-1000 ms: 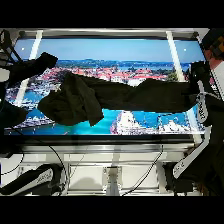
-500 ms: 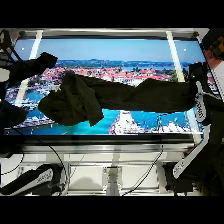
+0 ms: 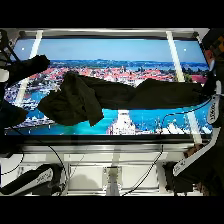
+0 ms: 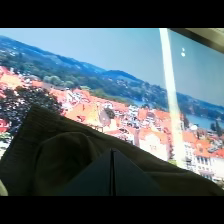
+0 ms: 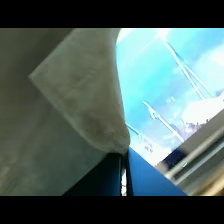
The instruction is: Fold the clothes and pants, and hang the long-sleeved shirts on hangers.
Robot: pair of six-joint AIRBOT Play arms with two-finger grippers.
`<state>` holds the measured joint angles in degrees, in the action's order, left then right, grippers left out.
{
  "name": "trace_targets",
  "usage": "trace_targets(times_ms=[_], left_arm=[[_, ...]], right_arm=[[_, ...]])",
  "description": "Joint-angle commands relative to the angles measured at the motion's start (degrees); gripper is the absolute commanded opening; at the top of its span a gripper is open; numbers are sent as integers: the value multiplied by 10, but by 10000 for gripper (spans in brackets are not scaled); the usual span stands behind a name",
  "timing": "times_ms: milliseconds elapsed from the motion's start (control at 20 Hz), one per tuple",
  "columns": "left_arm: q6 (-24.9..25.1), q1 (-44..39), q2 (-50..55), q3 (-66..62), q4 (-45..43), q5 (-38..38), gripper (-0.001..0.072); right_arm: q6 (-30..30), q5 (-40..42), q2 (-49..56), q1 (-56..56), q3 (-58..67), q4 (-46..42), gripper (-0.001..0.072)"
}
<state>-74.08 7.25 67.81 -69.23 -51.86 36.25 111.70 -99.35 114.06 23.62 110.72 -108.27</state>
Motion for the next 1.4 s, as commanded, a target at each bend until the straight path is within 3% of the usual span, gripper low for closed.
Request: trace_targets(times_ms=[0, 200, 300, 350, 550, 650, 750, 850, 900, 1000, 1150, 1300, 1350], left_arm=[[0, 5, 0, 0, -8, -2, 23], [0, 5, 0, 0, -8, -2, 24], [0, 5, 0, 0, -8, -2, 24], [0, 5, 0, 0, -8, -2, 24], [0, 9, 3, 0, -75, 0, 25], [-21, 19, 13, 1, -82, 13, 25], [-32, 41, 34, 2, -82, 42, 25], [-31, 73, 64, 2, -82, 84, 27], [-28, 90, 80, 2, -82, 116, 88], [-3, 108, 104, 2, -82, 174, 511], [53, 110, 136, 2, -82, 208, 542], [127, 108, 167, 2, -82, 158, 541], [132, 112, 178, 1, -82, 140, 540]], right_arm=[[41, -48, -7, 33, 2, -17, 16], [48, -63, -5, 53, 2, -17, 48], [48, -61, -4, 53, 2, -11, 412], [44, -59, -4, 53, 2, -11, 488], [29, -32, -5, 53, 20, 13, 483], [-43, 12, -5, 50, 54, 139, 480], [-102, 50, -5, 39, 71, 325, 424], [-166, 55, -5, 13, 71, 523, 425], [-193, 49, -5, -8, 71, 602, 425], [-233, 14, -5, -58, 71, 697, 427], [-240, 55, -3, -134, 71, 721, 429], [-242, 56, -1, -196, 63, 723, 451], [-242, 59, -1, -213, 61, 723, 451]])
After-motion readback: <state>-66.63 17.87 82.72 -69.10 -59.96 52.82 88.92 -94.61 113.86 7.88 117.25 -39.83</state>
